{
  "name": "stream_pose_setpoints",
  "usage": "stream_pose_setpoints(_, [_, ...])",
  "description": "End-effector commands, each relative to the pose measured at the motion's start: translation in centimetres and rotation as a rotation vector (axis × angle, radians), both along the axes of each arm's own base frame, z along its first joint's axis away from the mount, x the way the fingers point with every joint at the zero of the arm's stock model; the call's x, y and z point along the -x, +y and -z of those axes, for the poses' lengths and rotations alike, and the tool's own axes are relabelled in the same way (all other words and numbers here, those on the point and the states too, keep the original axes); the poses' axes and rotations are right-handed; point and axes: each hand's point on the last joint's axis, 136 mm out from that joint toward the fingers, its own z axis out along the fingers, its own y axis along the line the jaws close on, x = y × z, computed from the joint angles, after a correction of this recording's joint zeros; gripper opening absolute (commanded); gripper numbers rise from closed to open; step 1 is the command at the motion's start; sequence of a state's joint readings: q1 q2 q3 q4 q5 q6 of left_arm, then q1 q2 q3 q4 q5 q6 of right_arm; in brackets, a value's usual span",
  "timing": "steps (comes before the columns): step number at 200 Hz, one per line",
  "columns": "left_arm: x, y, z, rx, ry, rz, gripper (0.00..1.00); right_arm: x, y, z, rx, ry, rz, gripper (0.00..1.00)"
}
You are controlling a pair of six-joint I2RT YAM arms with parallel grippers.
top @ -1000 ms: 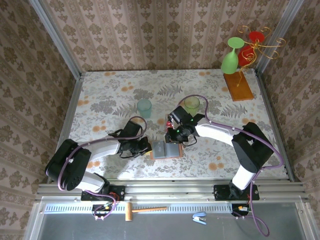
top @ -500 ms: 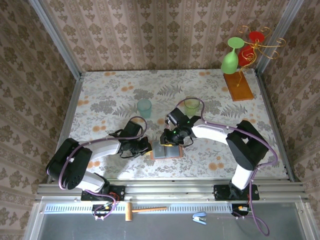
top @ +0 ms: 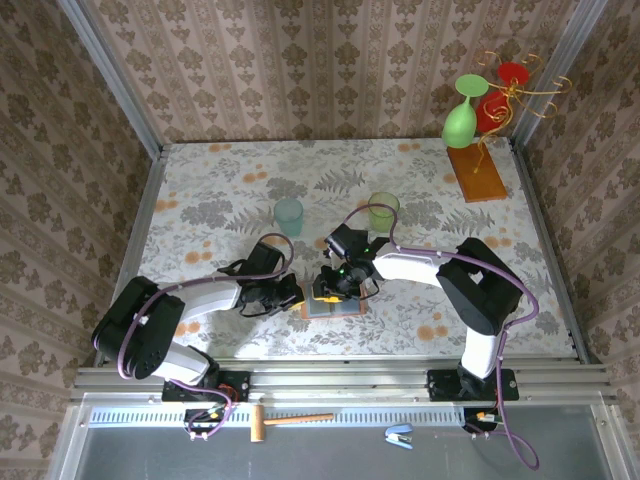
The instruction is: Take the credit cards out of the card holder
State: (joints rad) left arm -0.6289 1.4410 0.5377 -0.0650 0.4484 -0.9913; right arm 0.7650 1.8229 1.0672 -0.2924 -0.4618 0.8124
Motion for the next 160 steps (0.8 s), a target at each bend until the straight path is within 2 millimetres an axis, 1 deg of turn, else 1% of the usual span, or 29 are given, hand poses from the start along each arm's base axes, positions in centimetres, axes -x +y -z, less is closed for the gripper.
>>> stream_pose_setpoints(1, [1.1, 0.4, 0.9, -0.022, 0.041, 0.006, 0.04, -0.2, 1.0, -0.3, -0.017, 0.009, -0.006, 0.31])
stream_pose_setpoints(50, [1.2, 0.5, 1.0, -0.026, 0.045, 0.010, 0.04, 0.0, -0.3, 1.1, 0.064, 0.024, 0.004, 0.33])
stream_pose_setpoints(74, [1.4, 0.6, 1.0, -0.029, 0.049, 0.010, 0.04, 0.2, -1.1, 1.5, 0.108, 0.017, 0.000, 0.33])
stream_pose_setpoints(91, [1.5, 0.6, 1.1, -0.030, 0.050, 0.011, 0.04, 0.2, -1.7, 1.5, 0.130, 0.010, -0.003, 0.34])
stream_pose_setpoints(139, [1.5, 0.8, 1.3, -0.038, 0.056, 0.010, 0.04, -0.1, -2.0, 0.8, 0.109, -0.012, 0.012, 0.34])
stream_pose_setpoints(160, [1.5, 0.8, 1.2, -0.038, 0.056, 0.009, 0.04, -0.2, -2.2, 1.0, 0.094, -0.003, 0.023, 0.34])
